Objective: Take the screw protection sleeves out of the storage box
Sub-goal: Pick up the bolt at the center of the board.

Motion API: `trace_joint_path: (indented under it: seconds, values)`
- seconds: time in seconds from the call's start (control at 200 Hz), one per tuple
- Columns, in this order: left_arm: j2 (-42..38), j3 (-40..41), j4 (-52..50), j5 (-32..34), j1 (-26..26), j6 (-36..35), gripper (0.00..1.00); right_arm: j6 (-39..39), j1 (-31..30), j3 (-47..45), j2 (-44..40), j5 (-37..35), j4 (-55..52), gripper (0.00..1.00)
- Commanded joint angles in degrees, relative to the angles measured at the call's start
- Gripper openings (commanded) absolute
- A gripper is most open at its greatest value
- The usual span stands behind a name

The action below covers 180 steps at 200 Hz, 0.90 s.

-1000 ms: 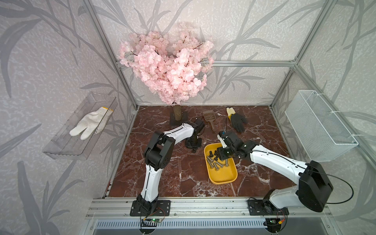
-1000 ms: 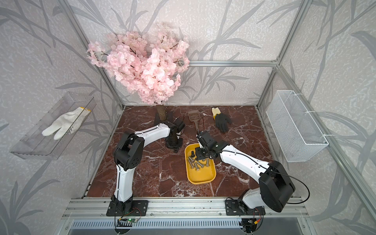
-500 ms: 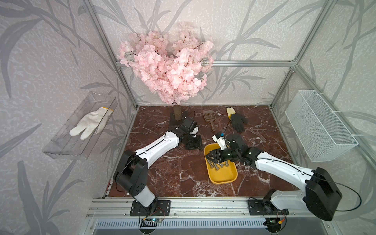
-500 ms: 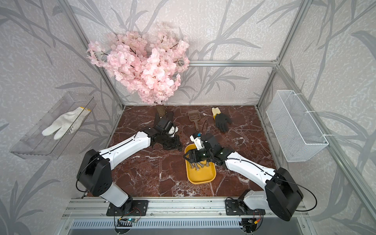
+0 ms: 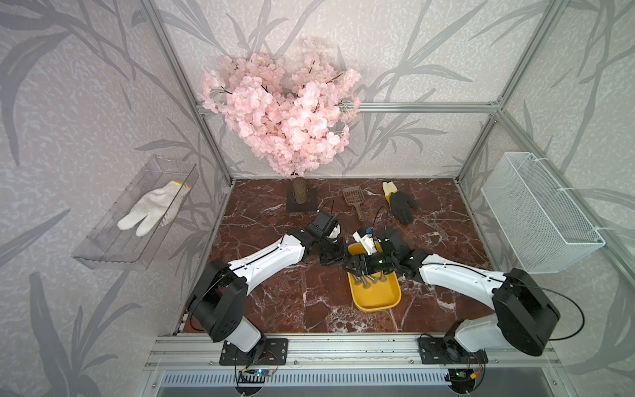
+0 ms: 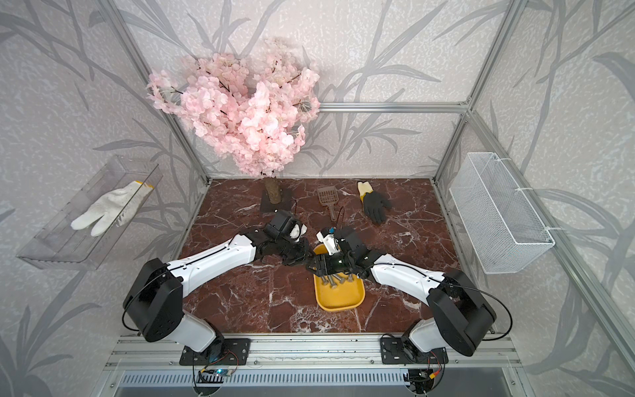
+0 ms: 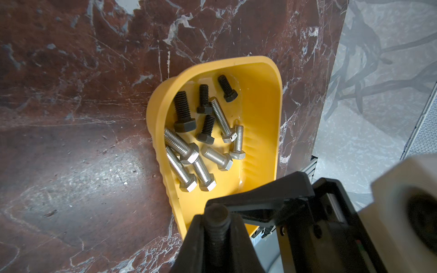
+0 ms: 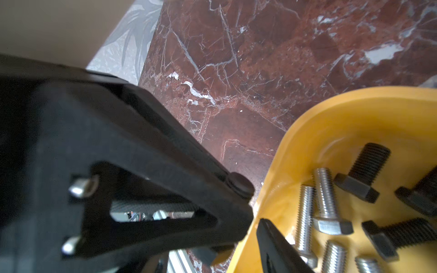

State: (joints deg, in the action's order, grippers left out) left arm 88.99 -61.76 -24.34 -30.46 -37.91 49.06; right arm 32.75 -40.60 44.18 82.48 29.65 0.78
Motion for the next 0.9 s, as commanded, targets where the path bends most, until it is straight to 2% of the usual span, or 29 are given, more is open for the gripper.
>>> trace_joint_path:
  seconds: [0.0, 0.105, 0.53, 0.63, 0.74, 0.895]
  values:
    - [-2.1, 0.9, 1.6, -1.3, -1.0, 1.1, 0.01, -0.9, 0.0, 2.1, 0.1, -2.0, 0.0, 0.58]
    - [-2.3, 1.5, 1.8, -1.4, -1.3, 1.3, 0.02, -1.1, 0.0, 2.6, -0.3, -2.8, -0.4, 0.52]
    - [-1.9, 3.0, 3.9, -3.1, -2.3, 2.1, 0.10, -2.4, 0.5, 4.3, -0.2, -4.1, -1.4, 0.19]
    - [-2.2, 3.3, 4.8, -3.3, -2.3, 2.3, 0.20, -2.7, 0.6, 4.5, -0.2, -4.1, -1.7, 0.13]
    - [-2.9, 3.9, 5.6, -3.4, -2.4, 2.6, 0.37, -3.5, 0.6, 4.6, -0.3, -4.3, -2.6, 0.06]
    - [-4.2, 3.8, 5.9, -2.4, -2.1, 2.5, 0.50, -4.6, 0.5, 4.2, -1.2, -5.0, -4.7, 0.02]
